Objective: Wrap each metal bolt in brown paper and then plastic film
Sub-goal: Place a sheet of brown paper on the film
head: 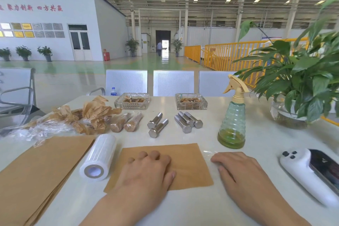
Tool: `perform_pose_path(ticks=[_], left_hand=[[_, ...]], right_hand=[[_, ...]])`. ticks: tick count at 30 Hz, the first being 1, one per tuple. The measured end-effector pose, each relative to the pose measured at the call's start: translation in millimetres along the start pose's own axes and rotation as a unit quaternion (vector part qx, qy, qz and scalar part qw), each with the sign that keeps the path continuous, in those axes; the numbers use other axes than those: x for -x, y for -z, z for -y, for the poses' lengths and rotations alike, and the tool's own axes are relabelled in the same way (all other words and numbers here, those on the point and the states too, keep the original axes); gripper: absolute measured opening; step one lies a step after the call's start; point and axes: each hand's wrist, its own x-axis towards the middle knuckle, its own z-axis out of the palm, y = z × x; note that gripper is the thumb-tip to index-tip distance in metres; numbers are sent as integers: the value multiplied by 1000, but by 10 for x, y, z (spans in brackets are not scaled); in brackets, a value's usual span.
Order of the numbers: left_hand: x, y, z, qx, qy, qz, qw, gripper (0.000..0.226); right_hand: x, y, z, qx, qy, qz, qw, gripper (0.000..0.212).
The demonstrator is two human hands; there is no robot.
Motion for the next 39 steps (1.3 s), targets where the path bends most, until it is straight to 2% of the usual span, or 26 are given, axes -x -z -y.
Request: perform_pose_path(ticks=[7,13,29,34,39], left_hand=[[-57,110,121,107,3,29,994,47],[-195,-84,130,81,-15,65,994,64],[-230,-258,136,128,16,90,988,76],[-244,-242,37,138,3,78,987,76],[-222,-130,18,166,29,-5,986,58]], right_hand=[[-3,-3,-13,-10,-4,16,1000,33],[4,3,-15,-10,-13,20,1000,35],[-9,-13,-20,-37,-16,14,999,36],[4,-1,-20,-55,-12,-7,998,39],[3,11,11,-72,20,-16,997,41]])
